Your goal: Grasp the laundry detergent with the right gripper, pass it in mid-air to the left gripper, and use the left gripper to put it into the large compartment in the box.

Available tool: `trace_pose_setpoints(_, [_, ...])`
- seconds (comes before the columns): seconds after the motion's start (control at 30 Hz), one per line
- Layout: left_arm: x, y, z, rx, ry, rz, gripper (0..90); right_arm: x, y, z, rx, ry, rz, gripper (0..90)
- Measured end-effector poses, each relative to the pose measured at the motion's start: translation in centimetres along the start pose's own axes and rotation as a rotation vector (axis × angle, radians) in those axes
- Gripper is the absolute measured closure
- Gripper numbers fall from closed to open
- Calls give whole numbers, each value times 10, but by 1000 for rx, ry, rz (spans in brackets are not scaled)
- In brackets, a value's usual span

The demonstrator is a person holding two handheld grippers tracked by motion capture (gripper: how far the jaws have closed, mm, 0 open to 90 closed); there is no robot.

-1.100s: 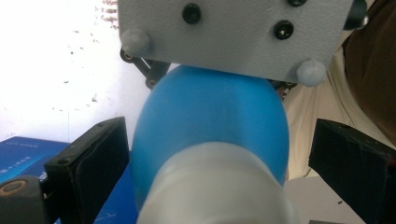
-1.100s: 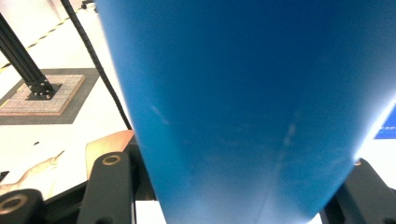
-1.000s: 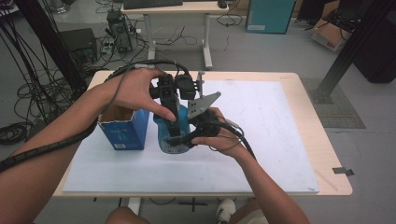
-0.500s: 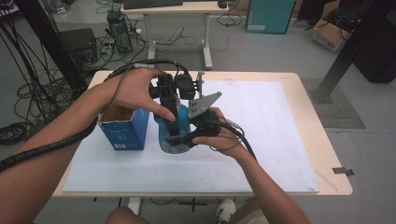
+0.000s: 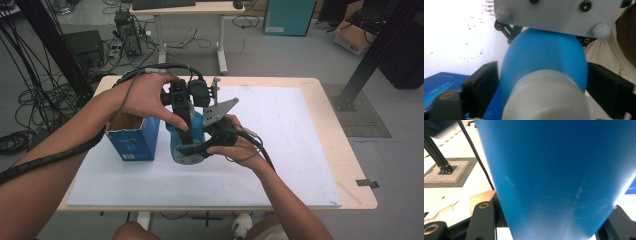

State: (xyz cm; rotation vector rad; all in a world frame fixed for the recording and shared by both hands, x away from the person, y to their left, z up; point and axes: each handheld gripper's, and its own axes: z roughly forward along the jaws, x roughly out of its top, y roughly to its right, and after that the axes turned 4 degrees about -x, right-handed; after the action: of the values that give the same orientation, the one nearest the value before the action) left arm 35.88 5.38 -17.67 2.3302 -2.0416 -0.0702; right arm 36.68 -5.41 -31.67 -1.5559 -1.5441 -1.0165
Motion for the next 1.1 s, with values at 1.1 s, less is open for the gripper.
trace_pose_setpoints(1.1, [0, 3, 3, 12, -1, 20, 373, -1, -3, 1, -7, 8, 14, 425])
